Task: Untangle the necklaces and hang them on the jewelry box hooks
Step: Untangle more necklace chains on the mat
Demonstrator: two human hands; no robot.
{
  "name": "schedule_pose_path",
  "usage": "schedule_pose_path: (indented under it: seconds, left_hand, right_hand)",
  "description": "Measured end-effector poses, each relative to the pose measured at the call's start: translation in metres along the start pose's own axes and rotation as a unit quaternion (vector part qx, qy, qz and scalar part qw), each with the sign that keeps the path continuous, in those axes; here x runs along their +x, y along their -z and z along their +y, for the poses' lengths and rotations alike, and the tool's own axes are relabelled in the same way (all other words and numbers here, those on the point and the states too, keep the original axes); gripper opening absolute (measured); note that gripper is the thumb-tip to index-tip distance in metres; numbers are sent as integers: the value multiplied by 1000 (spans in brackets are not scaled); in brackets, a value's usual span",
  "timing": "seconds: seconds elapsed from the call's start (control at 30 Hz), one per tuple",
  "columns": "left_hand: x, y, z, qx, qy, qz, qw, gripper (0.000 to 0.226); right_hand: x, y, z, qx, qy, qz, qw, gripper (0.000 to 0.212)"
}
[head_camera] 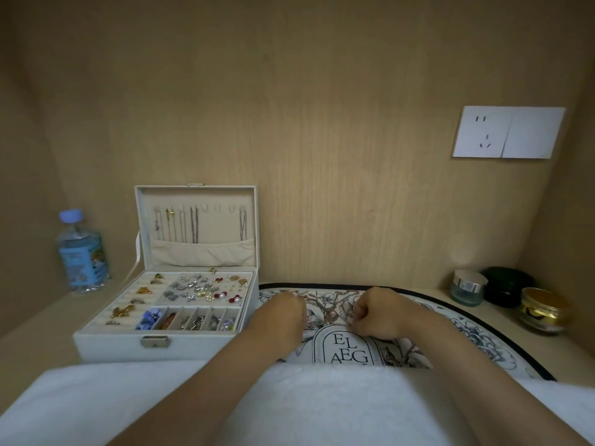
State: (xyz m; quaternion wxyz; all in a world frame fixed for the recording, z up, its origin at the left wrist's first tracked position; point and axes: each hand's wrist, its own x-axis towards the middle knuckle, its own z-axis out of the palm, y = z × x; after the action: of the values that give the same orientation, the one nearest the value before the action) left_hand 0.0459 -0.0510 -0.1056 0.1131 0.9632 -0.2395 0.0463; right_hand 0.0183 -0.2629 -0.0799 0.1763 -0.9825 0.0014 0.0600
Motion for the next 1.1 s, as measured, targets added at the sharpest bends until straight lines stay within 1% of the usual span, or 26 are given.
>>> schedule_pose_path:
  seconds: [0.07, 0.13, 0.2, 0.27, 0.33, 0.4, 0.43, 0.47, 0.53, 0.57, 0.63, 0.73, 0.83, 0.93, 0.97, 1.03, 1.1]
  left_hand:
    - [-8, 0, -3, 15, -18, 20, 1000, 22]
    - [-17, 3, -2, 14, -44, 21, 999, 18]
    - [-27, 10, 5, 2, -67, 2, 998, 13]
    - [-35, 16, 11, -15, -83, -38, 996, 8]
    - [-39, 19, 16, -6, -88, -58, 994, 6]
    - [-39, 19, 18, 4, -99, -26, 995, 10]
    - [-37, 16, 19, 1, -110, 3, 994, 12]
    - [-34, 13, 19, -5, -123, 29, 992, 16]
    - [-24, 1, 17, -7, -155, 58, 986, 30]
    - [-19, -5, 15, 0, -173, 67, 983, 35]
    - [-9, -14, 13, 1, -195, 78, 978, 31]
    - [1, -16, 12, -17, -184, 68, 980, 17]
    - [9, -16, 10, 10, -168, 89, 982, 14]
    - [11, -22, 7, -21, -121, 106, 987, 12]
    - [10, -22, 7, -51, -102, 109, 988, 12]
    - [8, -18, 11, -174, -49, 104, 978, 14]
    - [6, -11, 16, -313, 6, 94, 945, 13]
  right_hand:
    - [-8, 4, 5, -27, -20, -12, 999, 18]
    - [-17, 6, 10, -43, -39, -18, 998, 8]
    - [-26, 8, 13, -48, -50, -13, 998, 10]
    - [-37, 8, 13, -58, -62, -7, 996, 7]
    - [-45, 4, 10, -88, -85, 0, 992, 13]
    - [-48, -2, 8, -121, -85, 27, 989, 20]
    - [-49, -6, 7, -112, -76, 45, 990, 22]
    - [-48, -10, 6, -77, -63, 57, 993, 22]
    - [-47, -18, 4, 15, -32, 63, 997, 22]
    - [-46, -20, 3, 39, -13, 61, 997, 20]
    - [-45, -23, 4, 57, 15, 75, 995, 14]
    - [-43, -24, 9, 88, 43, 101, 990, 4]
    - [-41, -27, 13, 76, 59, 103, 990, 12]
    - [-38, -31, 14, 44, 64, 108, 991, 19]
    - [-37, -32, 14, 49, 58, 118, 990, 19]
    - [-37, -32, 13, 95, 45, 145, 984, 19]
    - [-35, -34, 11, 169, 37, 166, 971, 21]
